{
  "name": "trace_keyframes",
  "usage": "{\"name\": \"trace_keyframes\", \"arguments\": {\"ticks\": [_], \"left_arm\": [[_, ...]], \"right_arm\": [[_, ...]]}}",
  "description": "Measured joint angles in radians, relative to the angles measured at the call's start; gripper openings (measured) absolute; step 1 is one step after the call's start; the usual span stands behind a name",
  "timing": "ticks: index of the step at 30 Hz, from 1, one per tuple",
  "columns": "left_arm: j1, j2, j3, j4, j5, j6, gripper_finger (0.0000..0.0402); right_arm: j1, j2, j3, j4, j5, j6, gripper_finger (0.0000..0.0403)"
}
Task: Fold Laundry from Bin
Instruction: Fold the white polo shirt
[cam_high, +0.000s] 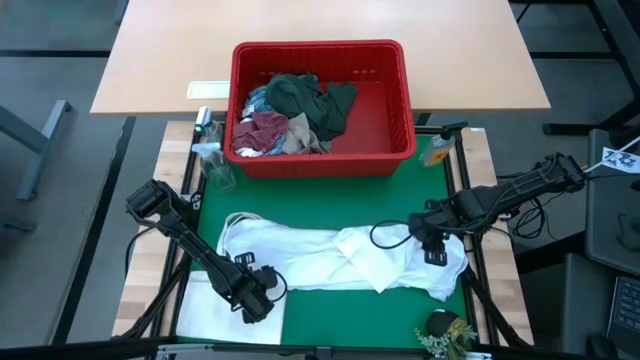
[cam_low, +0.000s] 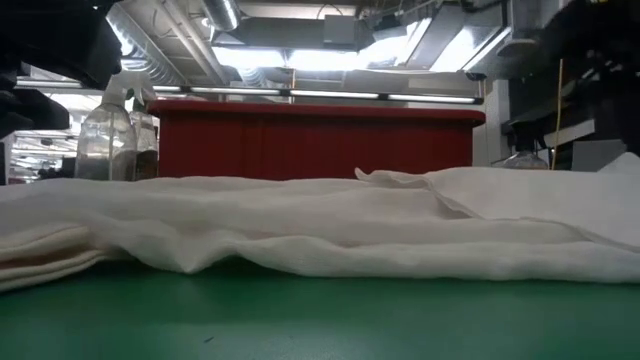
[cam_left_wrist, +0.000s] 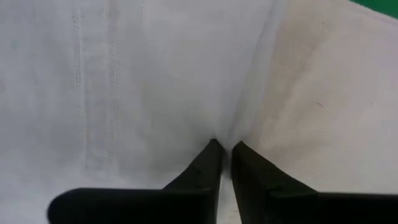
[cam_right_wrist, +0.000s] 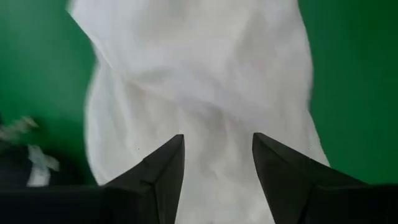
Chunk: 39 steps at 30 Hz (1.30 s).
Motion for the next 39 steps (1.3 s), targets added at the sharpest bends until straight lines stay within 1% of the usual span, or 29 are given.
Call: {"name": "trace_keyframes", "arguments": {"ticks": [5,9,13,18,21,22,24,27,28,32,39], "left_arm": [[0.011,0.001,0.0,-0.002,0.007,0.0,0.0011],[0.017,0.001,-0.001,-0.001,0.011,0.0,0.001],[0.018,0.001,-0.001,-0.001,0.015,-0.03,0.0033],[0.019,0.002,-0.002,-0.001,0.016,-0.069,0.0081],[0.02,0.001,-0.002,-0.001,0.019,-0.09,0.0091],[0.021,0.001,-0.002,-0.002,0.019,-0.101,0.0087],[0.024,0.001,0.006,-0.029,0.022,-0.117,0.0065],[0.032,0.0,0.036,-0.138,0.027,-0.125,0.0016],[0.034,0.0,0.051,-0.173,0.029,-0.125,0.0009],[0.045,-0.002,0.105,-0.285,0.028,-0.111,0.0004],[0.055,-0.003,0.195,-0.393,-0.011,-0.094,0.0002]], "right_arm": [[0.0,0.002,-0.013,0.144,0.0,0.0,0.0191],[0.0,0.003,-0.018,0.195,0.0,0.0,0.0191],[0.0,0.003,-0.018,0.199,0.0,0.0,0.0191],[0.0,0.003,-0.018,0.199,0.0,0.0,0.0191],[0.0,0.003,-0.018,0.199,0.0,0.0,0.0191],[0.0,0.003,-0.018,0.199,0.0,0.0,0.0191],[0.0,0.003,-0.018,0.199,0.0,0.0,0.0191],[0.0,0.003,-0.018,0.199,0.0,-0.001,0.0191],[0.0,0.003,-0.018,0.199,0.0,-0.001,0.0191],[0.0,0.003,-0.018,0.2,0.0,-0.001,0.0191],[0.0,0.003,-0.018,0.201,-0.001,0.0,0.0191]]}}
